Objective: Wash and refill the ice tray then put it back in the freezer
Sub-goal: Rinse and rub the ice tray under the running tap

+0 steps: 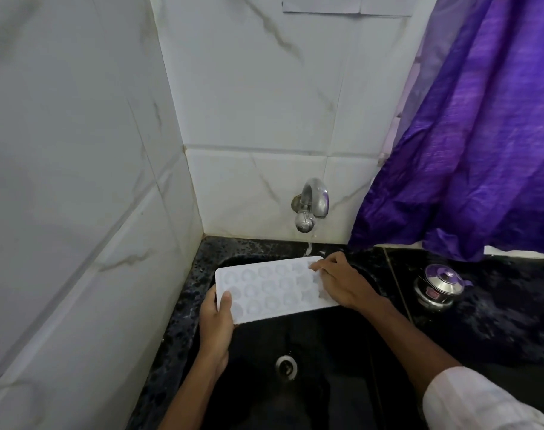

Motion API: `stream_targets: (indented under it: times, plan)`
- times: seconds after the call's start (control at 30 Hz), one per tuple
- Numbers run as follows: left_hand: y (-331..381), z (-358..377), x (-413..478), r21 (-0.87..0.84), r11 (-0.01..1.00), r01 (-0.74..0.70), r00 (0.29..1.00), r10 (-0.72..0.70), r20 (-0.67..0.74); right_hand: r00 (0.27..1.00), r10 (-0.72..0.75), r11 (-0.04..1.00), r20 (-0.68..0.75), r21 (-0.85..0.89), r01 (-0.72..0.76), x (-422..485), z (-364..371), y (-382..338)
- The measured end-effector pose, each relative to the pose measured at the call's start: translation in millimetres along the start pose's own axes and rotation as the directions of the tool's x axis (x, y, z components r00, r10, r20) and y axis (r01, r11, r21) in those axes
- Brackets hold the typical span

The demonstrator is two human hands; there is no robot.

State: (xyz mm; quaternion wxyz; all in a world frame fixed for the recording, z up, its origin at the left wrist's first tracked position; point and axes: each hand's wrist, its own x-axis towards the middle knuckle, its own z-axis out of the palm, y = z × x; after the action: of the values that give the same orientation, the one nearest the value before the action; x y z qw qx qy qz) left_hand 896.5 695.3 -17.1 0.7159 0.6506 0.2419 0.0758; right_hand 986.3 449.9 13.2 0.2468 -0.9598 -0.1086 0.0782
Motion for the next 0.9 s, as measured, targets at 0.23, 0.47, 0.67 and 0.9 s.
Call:
stream_targets:
  times: [0.23, 0.47, 0.67, 0.9]
  plan:
    - [-3, -3, -4, -0.048, 0.999, 0.026, 0.999, -0.028, -0.041, 0.996, -0.048, 0.996, 0.070, -0.077, 0.053, 7, 2, -9]
    - [5, -7, -2, -0.112, 0.992, 0.054, 0.998, -0.058, -0.026, 0.997, -0.067, 0.997, 0.035, -0.028, 0.068, 10, 0, -17]
    - [15, -13, -6, -0.147, 0.985, 0.095, 0.995, -0.092, 0.026, 0.997, -0.064, 0.995, -0.034, 0.068, 0.067, 14, -4, -21]
    - [20, -13, -10, -0.155, 0.983, 0.098, 0.995, -0.096, 0.020, 0.989, -0.127, 0.990, -0.075, 0.052, 0.131, 13, -7, -19]
